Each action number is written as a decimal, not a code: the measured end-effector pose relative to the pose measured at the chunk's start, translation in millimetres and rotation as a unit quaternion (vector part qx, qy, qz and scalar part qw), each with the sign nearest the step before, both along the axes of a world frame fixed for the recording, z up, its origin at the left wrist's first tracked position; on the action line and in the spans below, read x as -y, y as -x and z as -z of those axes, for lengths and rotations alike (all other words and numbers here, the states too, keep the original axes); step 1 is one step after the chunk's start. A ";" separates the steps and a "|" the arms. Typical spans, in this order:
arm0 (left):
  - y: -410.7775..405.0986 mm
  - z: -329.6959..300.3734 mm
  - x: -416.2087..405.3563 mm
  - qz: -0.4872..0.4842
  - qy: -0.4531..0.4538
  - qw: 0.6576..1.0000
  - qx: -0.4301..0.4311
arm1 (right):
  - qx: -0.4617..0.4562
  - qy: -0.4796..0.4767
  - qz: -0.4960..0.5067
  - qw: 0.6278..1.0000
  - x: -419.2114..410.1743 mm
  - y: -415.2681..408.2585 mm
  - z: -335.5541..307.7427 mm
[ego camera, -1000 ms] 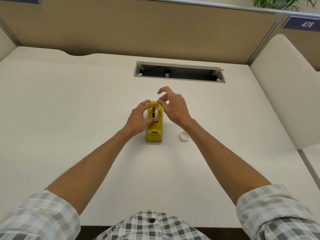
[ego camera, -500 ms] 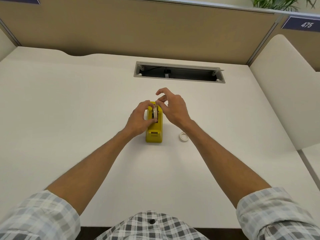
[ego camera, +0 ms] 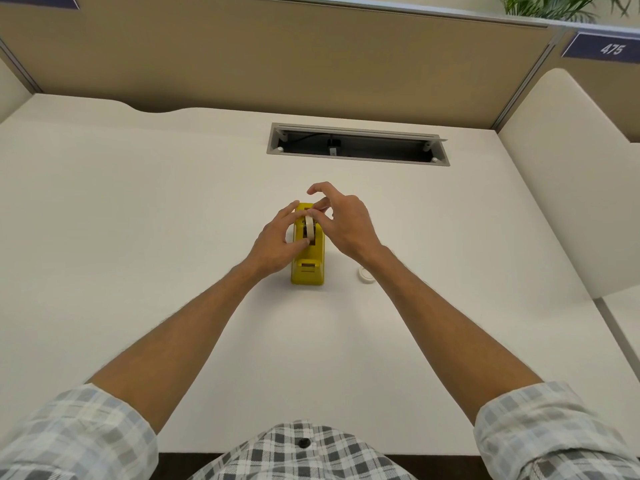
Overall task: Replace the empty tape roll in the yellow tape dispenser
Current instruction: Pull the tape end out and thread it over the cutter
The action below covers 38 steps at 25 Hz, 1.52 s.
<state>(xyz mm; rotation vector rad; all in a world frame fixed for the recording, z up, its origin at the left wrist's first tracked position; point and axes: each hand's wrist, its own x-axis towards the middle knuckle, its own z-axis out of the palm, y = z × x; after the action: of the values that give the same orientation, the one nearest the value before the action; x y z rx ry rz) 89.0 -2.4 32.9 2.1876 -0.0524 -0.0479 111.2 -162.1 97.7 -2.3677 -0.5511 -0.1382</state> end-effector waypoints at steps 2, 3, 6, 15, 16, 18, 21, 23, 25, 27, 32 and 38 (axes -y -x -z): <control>1.2 1.8 -0.1 0.002 -0.002 1.000 0.001 | 0.007 -0.013 -0.002 1.000 0.8 2.4 -0.5; 1.2 2.5 -0.1 0.002 -0.004 1.000 0.000 | 0.010 -0.019 -0.001 1.000 0.7 3.5 -0.9; 0.1 3.3 0.0 0.005 -0.010 1.000 -0.003 | 0.010 -0.024 -0.002 1.000 -1.0 6.3 -0.2; -1.0 4.0 -3.6 0.013 0.006 1.000 0.004 | 0.062 0.000 -0.032 0.998 0.2 22.4 9.4; -1.0 4.3 -3.6 0.015 0.007 1.000 0.005 | 0.068 0.001 -0.032 0.997 1.3 23.9 10.8; -1.2 4.6 -4.2 0.017 0.007 1.000 0.003 | 0.080 0.001 -0.032 0.996 3.5 26.7 15.0; -2.5 4.2 -4.8 0.018 0.005 1.000 0.000 | 0.113 -0.006 -0.029 0.993 5.0 32.2 23.9; -3.4 5.1 -4.4 0.021 0.000 1.000 0.003 | 0.145 -0.013 -0.026 0.989 4.6 36.3 30.8; -4.2 6.8 -4.9 0.022 -0.009 1.000 0.002 | 0.180 -0.014 -0.023 0.983 2.8 40.2 37.8; -5.4 9.2 -5.2 0.024 -0.019 1.000 -0.002 | 0.200 -0.023 -0.014 0.979 1.9 43.2 42.6; -5.0 10.3 -4.7 0.021 -0.036 0.999 0.004 | 0.215 -0.053 -0.005 0.975 5.0 52.4 52.1; -5.0 11.3 -4.0 0.018 -0.041 0.999 -0.003 | 0.235 -0.066 -0.008 0.970 9.8 64.2 60.6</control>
<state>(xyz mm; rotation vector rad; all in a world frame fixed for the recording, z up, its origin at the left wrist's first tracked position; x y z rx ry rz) 94.0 1.6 21.5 2.2678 -0.0877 -0.0774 47.0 -171.9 37.1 -2.1993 -0.7553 -0.7206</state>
